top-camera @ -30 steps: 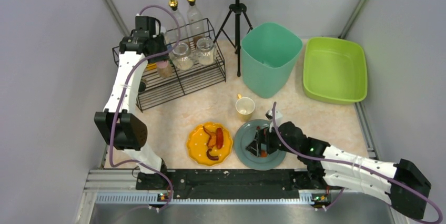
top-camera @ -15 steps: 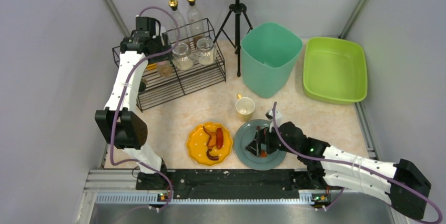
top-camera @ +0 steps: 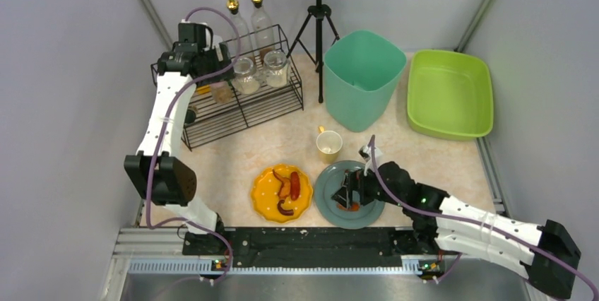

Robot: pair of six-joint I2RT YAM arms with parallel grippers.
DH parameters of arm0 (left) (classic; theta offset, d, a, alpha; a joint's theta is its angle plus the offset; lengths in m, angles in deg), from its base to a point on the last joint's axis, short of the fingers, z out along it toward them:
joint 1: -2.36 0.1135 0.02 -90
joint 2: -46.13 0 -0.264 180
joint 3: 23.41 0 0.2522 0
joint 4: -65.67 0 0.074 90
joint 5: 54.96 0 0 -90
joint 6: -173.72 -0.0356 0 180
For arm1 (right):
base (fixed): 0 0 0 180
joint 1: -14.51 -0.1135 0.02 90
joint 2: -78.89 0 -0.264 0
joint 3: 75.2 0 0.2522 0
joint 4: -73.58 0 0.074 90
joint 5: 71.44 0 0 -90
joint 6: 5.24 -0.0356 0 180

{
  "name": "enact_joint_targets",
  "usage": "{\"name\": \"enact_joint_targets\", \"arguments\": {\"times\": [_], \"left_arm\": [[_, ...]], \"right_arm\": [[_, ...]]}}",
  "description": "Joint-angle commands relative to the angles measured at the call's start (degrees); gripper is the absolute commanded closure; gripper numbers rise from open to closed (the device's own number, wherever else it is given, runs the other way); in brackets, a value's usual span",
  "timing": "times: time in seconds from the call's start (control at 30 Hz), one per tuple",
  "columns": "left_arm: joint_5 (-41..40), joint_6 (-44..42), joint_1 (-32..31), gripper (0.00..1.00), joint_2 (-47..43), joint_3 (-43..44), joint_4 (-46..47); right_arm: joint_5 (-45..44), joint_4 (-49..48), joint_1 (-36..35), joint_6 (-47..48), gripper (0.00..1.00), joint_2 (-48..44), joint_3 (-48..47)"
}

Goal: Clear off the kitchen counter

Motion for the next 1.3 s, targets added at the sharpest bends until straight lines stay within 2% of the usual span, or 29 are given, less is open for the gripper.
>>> {"name": "enact_joint_targets", "arguments": {"times": [0.0, 0.23, 0.53, 0.77, 1.0, 1.27], "left_arm": [[3.8, 1.0, -0.5, 0.12, -9.6, -3.5, 3.2], [7.1, 2.2, -3.6, 0.12, -21.1, -13.3, 6.3], [5.5, 3.6, -16.1, 0.12, -29.9, -23.9, 8.4], [3.2, 6.0, -24.7, 0.12, -33.7, -31.9, 10.9], [4.3, 8.7, -29.8, 0.11, -34.7, -41.4, 15.6], [11.6, 11.5, -31.7, 0.11, -32.4, -50.0, 22.9]], "right_arm": [[-3.9, 4.0, 0.1, 2.4, 0.01, -1.7, -6.9], [-8.6, 10.2, 0.1, 4.6, 0.01, -0.4, -14.9], [-16.1, 14.3, 0.1, 6.6, 0.01, 5.2, -23.3], [-17.7, 19.9, 0.1, 6.7, 0.01, 6.3, -28.0], [-23.3, 33.3, 0.1, -0.5, 0.01, 3.0, -27.1], [-29.3, 44.3, 0.1, -17.7, 0.04, -6.4, -22.9]]}}
